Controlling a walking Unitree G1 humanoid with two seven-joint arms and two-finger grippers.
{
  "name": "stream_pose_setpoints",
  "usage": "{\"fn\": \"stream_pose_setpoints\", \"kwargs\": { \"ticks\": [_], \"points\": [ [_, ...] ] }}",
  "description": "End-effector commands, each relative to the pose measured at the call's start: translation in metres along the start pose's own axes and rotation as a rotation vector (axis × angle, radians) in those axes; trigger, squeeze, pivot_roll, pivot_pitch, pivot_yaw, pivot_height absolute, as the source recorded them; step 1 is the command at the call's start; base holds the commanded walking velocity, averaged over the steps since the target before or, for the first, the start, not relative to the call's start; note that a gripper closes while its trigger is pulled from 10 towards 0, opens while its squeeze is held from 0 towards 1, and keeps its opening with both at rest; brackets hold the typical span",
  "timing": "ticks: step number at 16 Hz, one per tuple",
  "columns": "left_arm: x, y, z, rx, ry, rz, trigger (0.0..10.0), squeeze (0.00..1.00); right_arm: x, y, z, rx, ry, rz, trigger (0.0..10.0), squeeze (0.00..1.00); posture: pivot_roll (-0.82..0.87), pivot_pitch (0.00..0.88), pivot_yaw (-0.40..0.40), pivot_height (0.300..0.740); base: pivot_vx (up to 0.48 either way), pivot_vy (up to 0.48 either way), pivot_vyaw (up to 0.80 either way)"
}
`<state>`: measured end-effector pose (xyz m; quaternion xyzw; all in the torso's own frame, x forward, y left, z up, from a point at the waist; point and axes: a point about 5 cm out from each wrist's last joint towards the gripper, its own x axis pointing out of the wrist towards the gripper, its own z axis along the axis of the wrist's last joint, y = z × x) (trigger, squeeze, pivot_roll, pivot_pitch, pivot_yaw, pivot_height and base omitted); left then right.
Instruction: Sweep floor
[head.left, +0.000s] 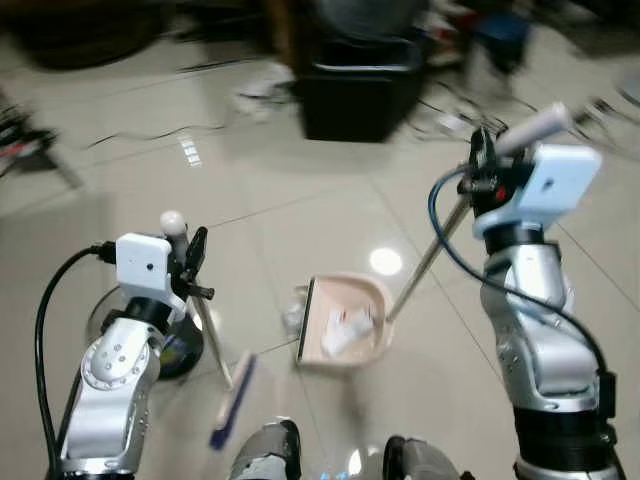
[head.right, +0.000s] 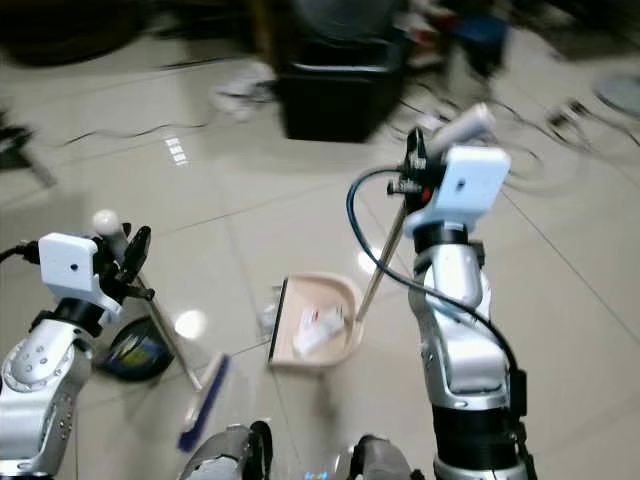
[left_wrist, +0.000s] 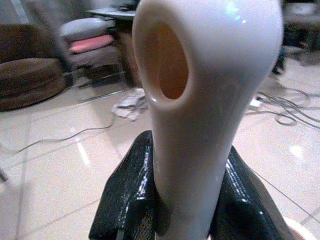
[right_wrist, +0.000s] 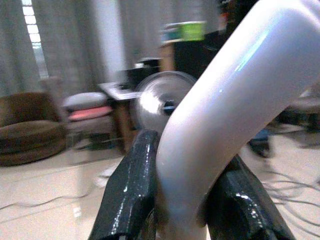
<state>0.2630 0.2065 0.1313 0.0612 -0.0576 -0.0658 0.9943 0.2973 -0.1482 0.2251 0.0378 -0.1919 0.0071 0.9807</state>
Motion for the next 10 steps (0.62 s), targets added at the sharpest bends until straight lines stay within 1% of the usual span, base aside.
{"fn": "stream_pose_setpoints", "kwargs": {
  "ticks": [1,2,4,6,10],
  "points": [
    [-0.003,-0.005,0.005,0.008,-0.029,-0.007,10.0,0.0,0.005,0.006,0.017,0.052,-0.053,0.022,10.0,0.0,0.01,0.078,0.067,0.74,0.0,0.0,0.8],
    [-0.005,-0.011,0.004,0.008,-0.022,-0.023,10.0,0.0,0.011,0.007,0.023,0.062,-0.063,0.033,10.0,0.0,0.02,0.078,0.064,0.74,0.0,0.0,0.8],
    [-0.007,-0.017,0.003,0.013,-0.014,-0.057,10.0,0.0,0.016,0.007,0.03,0.064,-0.072,0.042,10.0,0.0,0.02,0.079,0.062,0.74,0.0,0.0,0.8],
    [-0.005,-0.023,0.005,0.013,-0.027,-0.077,10.0,0.0,0.02,0.007,0.039,0.074,-0.074,0.048,10.0,0.0,0.02,0.078,0.066,0.74,0.0,0.0,0.8],
    [0.003,-0.026,0.003,0.019,-0.011,-0.058,10.0,0.0,0.023,0.006,0.046,0.09,-0.076,0.048,10.0,0.0,0.01,0.076,0.067,0.74,0.268,0.0,0.8]
  ]
}}
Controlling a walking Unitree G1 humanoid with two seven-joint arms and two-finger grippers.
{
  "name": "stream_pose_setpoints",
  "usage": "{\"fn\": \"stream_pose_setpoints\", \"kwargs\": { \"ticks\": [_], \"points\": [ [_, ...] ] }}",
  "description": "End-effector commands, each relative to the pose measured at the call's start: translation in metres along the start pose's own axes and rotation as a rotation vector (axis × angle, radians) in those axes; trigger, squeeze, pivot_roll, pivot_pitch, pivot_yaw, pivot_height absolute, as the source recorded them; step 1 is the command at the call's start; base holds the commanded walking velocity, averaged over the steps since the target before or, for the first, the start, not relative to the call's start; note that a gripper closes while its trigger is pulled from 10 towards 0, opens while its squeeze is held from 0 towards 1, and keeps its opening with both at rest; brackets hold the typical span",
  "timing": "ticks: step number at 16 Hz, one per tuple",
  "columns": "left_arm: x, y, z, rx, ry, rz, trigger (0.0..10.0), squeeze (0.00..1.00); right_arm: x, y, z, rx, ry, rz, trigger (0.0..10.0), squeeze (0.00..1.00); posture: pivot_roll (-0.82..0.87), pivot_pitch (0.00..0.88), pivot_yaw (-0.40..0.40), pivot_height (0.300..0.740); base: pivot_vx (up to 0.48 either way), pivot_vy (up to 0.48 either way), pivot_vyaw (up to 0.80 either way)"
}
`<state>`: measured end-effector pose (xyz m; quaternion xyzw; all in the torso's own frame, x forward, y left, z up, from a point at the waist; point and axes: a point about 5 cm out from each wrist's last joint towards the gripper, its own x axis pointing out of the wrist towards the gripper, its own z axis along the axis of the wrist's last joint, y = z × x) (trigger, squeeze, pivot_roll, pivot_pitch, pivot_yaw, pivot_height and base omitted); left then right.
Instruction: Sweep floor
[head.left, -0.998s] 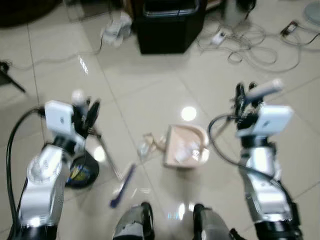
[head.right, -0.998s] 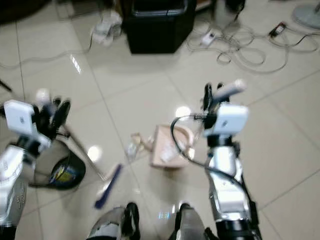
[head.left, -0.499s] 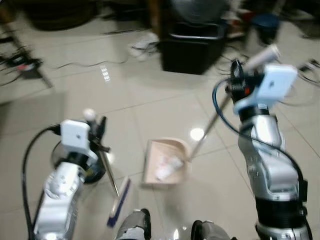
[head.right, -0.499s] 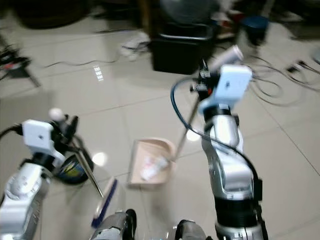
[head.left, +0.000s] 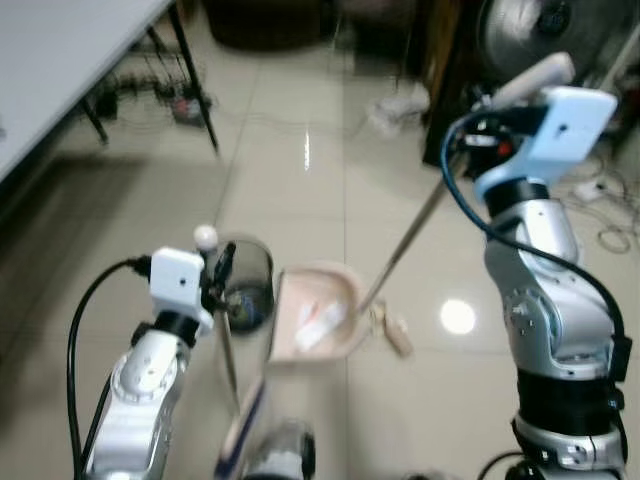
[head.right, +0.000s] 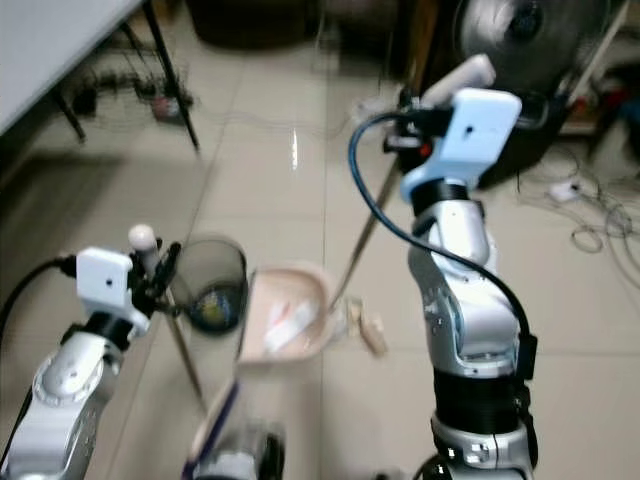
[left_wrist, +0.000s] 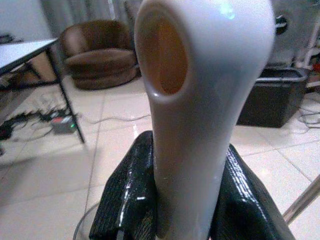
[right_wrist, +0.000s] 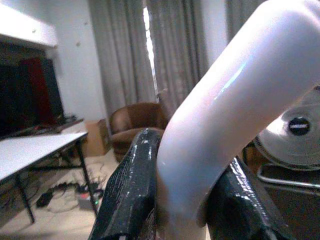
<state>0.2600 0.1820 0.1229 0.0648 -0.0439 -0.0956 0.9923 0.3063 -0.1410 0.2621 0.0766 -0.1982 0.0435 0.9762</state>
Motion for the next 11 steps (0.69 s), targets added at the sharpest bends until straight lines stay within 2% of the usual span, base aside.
{"fn": "stream_pose_setpoints", "kwargs": {
  "ticks": [1,11],
  "points": [
    [0.0044,0.0,0.0089,0.017,-0.037,0.004,10.0,0.0,0.0015,-0.0026,0.016,-0.001,-0.064,-0.007,10.0,0.0,0.01,0.077,0.066,0.74,0.3,0.0,0.8],
    [0.0045,-0.0036,0.0063,0.027,-0.02,-0.013,10.0,0.0,0.0004,-0.0095,0.0179,0.009,-0.052,-0.037,10.0,0.0,0.01,0.081,0.066,0.74,0.312,0.0,0.8]
  ]
}}
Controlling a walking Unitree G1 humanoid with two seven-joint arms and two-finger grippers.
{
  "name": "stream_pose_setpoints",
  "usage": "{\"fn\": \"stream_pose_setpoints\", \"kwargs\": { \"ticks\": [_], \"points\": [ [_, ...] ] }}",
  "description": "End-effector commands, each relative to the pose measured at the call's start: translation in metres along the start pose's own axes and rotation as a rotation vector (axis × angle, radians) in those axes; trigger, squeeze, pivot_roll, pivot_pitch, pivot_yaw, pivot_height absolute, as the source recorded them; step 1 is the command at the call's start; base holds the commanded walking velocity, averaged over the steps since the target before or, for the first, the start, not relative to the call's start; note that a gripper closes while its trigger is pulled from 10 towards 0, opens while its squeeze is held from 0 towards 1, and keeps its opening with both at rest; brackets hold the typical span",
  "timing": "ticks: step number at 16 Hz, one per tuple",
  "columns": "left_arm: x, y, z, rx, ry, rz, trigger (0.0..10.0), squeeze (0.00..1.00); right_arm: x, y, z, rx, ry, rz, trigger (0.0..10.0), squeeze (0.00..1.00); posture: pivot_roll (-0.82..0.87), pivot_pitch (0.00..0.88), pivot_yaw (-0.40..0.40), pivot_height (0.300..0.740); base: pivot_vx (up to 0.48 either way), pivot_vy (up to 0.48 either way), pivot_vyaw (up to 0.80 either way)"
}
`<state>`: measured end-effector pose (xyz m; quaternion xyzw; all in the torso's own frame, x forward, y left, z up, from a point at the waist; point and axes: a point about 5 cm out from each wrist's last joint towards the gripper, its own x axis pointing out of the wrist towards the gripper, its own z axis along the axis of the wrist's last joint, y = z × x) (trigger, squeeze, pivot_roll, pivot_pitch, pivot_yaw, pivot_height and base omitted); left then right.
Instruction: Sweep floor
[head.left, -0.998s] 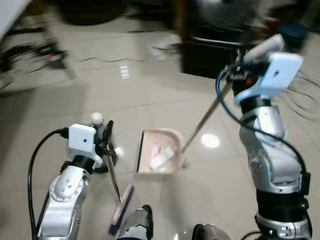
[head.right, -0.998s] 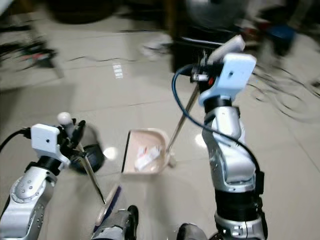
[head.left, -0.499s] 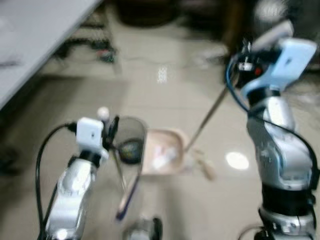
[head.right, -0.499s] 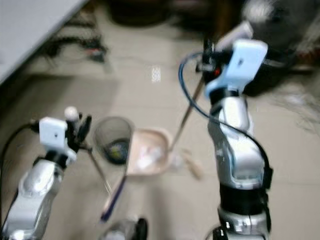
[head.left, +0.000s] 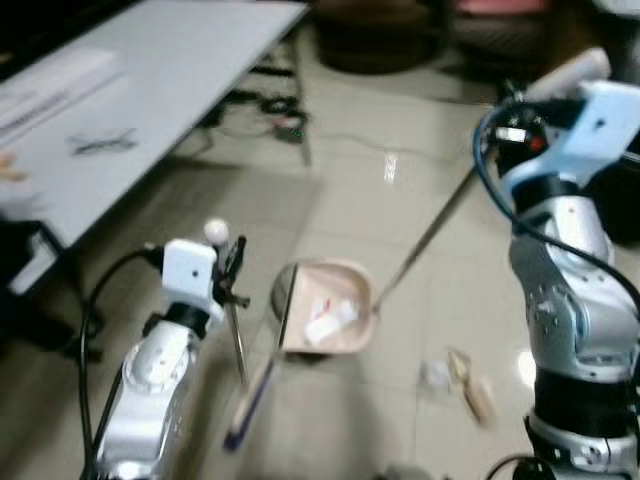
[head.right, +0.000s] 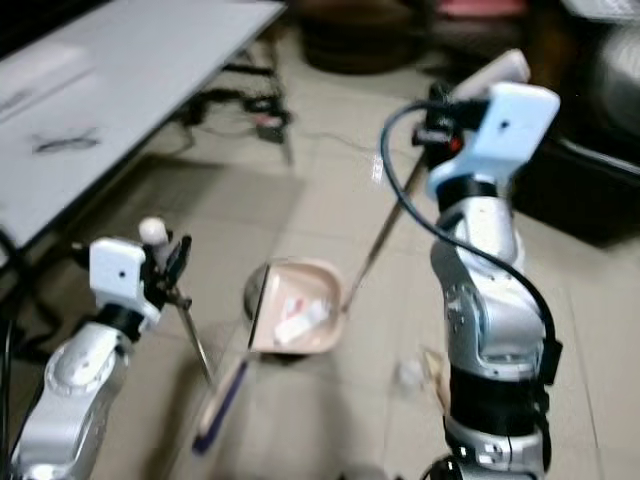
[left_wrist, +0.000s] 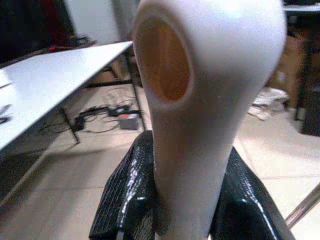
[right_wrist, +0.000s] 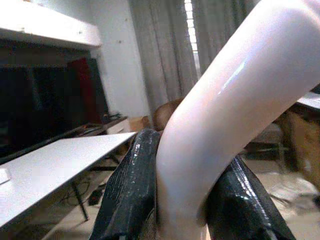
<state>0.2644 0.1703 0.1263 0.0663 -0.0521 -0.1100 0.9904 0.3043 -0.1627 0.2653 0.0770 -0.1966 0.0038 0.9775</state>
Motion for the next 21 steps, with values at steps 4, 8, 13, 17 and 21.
{"fn": "stream_pose_setpoints", "kwargs": {
  "ticks": [4,8,13,17,21],
  "points": [
    [-0.003,0.004,0.0,0.016,0.003,0.005,10.0,0.0,0.0,0.007,0.012,0.039,-0.06,0.023,10.0,0.0,0.01,0.082,0.065,0.74,0.29,0.0,0.2],
    [-0.003,0.003,-0.001,0.017,0.01,-0.005,10.0,0.0,0.0,0.003,0.012,0.029,-0.069,0.002,10.0,0.0,0.01,0.083,0.066,0.74,0.0,0.0,0.0],
    [-0.003,0.001,-0.002,0.019,0.017,-0.016,10.0,0.0,0.002,0.0,0.016,0.012,-0.102,-0.014,10.0,0.0,0.01,0.087,0.064,0.74,0.0,0.0,0.0],
    [-0.004,0.0,-0.002,0.019,0.022,-0.024,10.0,0.0,0.002,-0.01,0.02,-0.002,-0.151,-0.083,10.0,0.0,0.01,0.09,0.065,0.74,0.0,0.0,0.0],
    [-0.003,-0.002,-0.003,0.023,0.027,-0.047,10.0,0.0,-0.001,-0.001,0.021,-0.13,-0.217,0.032,10.0,0.0,0.01,0.085,0.066,0.74,0.0,0.0,0.0]
  ]
}}
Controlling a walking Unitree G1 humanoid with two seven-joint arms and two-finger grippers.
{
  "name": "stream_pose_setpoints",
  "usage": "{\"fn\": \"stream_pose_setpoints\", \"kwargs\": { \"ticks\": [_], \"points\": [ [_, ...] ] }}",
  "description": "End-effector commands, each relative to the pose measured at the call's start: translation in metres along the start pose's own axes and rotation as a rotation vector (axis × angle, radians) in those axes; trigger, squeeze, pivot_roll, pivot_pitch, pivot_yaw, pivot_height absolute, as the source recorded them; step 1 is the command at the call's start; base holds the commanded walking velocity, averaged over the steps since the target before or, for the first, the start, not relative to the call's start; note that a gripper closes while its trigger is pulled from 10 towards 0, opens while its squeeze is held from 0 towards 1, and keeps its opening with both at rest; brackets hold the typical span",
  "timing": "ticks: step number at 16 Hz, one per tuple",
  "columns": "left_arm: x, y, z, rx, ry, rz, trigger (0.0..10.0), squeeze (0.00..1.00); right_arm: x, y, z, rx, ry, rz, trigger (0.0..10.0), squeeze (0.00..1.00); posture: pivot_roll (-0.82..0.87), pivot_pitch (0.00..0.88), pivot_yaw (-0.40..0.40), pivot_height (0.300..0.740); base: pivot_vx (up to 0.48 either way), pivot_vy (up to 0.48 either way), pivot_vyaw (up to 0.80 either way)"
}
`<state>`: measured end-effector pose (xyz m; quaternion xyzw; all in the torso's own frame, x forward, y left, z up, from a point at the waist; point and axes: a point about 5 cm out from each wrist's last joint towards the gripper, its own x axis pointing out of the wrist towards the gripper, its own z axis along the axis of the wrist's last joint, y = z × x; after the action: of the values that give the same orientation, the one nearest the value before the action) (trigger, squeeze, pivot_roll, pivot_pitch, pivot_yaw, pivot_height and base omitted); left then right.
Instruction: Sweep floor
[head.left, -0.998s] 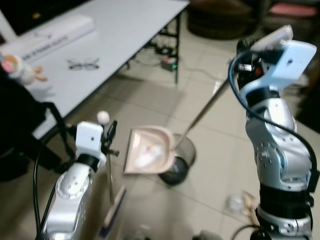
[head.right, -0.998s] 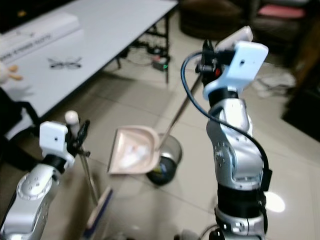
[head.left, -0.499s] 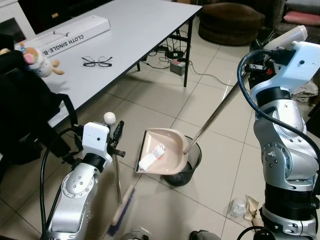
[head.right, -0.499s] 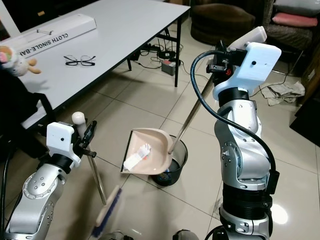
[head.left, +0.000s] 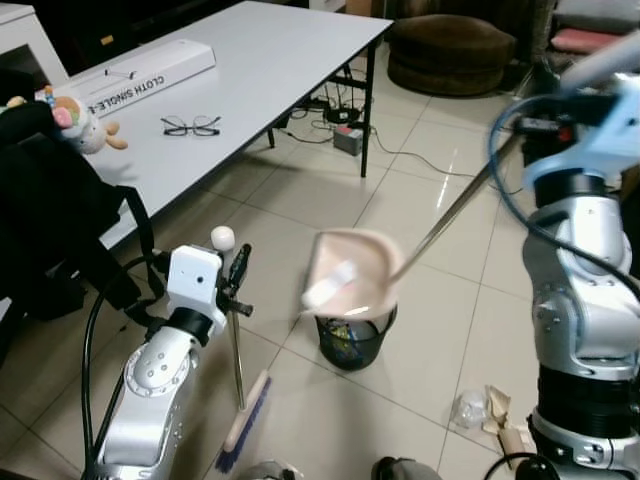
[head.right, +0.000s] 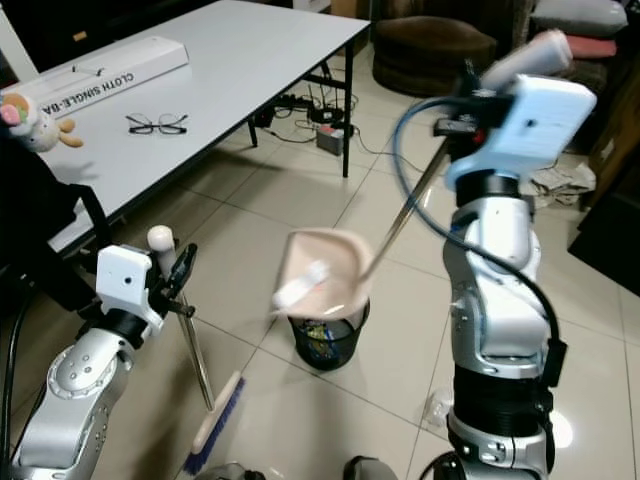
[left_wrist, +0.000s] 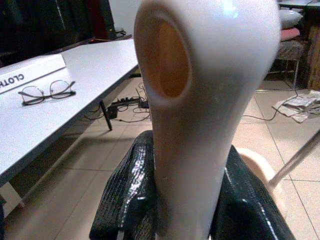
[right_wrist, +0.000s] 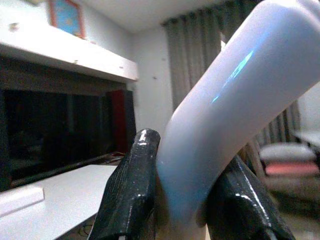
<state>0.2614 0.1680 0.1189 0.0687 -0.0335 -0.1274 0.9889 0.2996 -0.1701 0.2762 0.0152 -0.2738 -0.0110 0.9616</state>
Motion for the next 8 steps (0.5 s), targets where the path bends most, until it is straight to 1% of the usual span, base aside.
{"fn": "stream_pose_setpoints", "kwargs": {
  "ticks": [1,3,4,6,8],
  "points": [
    [0.0,0.001,0.004,0.025,-0.008,-0.012,10.0,0.0,0.0,0.007,0.009,-0.029,-0.069,0.056,10.0,0.0,0.01,0.084,0.066,0.74,0.0,0.0,0.0],
    [-0.001,0.001,0.003,0.025,-0.007,-0.019,10.0,0.0,-0.004,0.021,0.011,-0.104,-0.104,0.172,10.0,0.0,0.01,0.078,0.065,0.74,0.0,0.0,0.0],
    [0.0,0.0,0.003,0.022,-0.006,-0.026,10.0,0.0,-0.009,0.034,0.013,-0.164,-0.135,0.279,10.0,0.0,0.01,0.076,0.064,0.74,0.0,0.0,0.0],
    [0.0,-0.001,0.003,0.022,-0.005,-0.033,10.0,0.0,-0.014,0.043,0.013,-0.199,-0.159,0.354,10.0,0.0,0.01,0.074,0.064,0.74,0.0,0.0,0.0],
    [0.0,-0.002,0.002,0.022,-0.004,-0.037,10.0,0.0,-0.027,0.06,0.01,-0.274,-0.213,0.494,10.0,0.0,0.01,0.068,0.065,0.74,0.0,0.0,0.0]
  ]
}}
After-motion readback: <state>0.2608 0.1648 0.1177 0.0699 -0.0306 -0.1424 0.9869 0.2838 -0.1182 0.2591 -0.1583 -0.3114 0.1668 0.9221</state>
